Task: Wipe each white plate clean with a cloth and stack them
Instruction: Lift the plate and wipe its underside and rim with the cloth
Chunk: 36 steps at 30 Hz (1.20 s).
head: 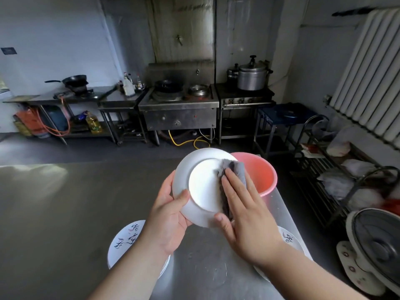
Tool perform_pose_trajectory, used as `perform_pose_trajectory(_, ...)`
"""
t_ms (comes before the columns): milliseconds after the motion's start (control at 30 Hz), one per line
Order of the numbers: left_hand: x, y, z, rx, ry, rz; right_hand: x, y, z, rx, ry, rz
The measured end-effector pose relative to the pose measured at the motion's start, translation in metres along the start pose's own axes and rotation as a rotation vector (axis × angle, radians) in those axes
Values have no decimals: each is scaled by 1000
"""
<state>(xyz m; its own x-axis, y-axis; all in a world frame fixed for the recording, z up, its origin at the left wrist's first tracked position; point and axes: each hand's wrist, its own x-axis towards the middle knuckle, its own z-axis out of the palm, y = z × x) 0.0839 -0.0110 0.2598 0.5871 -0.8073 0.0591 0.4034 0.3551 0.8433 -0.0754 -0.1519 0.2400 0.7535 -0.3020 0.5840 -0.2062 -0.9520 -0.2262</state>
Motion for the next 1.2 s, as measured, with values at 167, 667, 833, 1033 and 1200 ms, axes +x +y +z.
perform_pose_trajectory(167, 1, 4, -8, 11, 0, -29, -17, 1, 0, 111, 66, -34)
perform_pose_trajectory(667, 7, 10, -8, -46, 0, -23, -15, -3, 3, 253, 19, 77)
perform_pose_trajectory(833, 8, 7, -3, -60, -11, -23, 46, 19, -25, 282, 27, 128)
perform_pose_trajectory(1033, 15, 0, 14, -94, 10, 46, 8, -18, 14, 543, 164, 244)
perform_pose_trajectory(1200, 17, 10, 9, -20, 10, -93, 27, 15, 0, 707, 335, 316)
